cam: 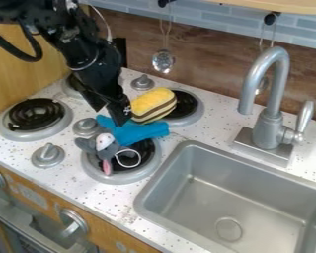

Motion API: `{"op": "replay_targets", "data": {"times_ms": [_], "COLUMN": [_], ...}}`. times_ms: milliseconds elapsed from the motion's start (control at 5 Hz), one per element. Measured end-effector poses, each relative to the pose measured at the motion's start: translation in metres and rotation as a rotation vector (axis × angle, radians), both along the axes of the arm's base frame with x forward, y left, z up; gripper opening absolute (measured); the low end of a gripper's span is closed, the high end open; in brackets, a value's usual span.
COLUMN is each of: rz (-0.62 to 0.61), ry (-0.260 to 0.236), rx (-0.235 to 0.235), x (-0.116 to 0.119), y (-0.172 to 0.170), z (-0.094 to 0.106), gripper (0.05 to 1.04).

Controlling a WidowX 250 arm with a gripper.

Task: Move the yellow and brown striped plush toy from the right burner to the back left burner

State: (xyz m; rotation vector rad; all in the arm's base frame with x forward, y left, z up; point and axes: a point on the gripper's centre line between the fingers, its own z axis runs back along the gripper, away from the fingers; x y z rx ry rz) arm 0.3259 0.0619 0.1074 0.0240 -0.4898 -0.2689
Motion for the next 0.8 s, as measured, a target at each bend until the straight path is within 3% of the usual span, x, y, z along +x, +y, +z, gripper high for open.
{"op": "replay_targets", "data": {"times_ms": [200, 600, 800], "rz": [-0.005, 0.004, 0.025], "ry": [0.030, 0.006, -0.013], "rx": [-0.007, -0.011, -0.040], "x": [-0.001, 0.023, 0.046], "y": [-0.002, -0.011, -0.014], "z": [-0.010, -0.013, -0.017], "gripper": [1.005, 1.005, 1.005]}}
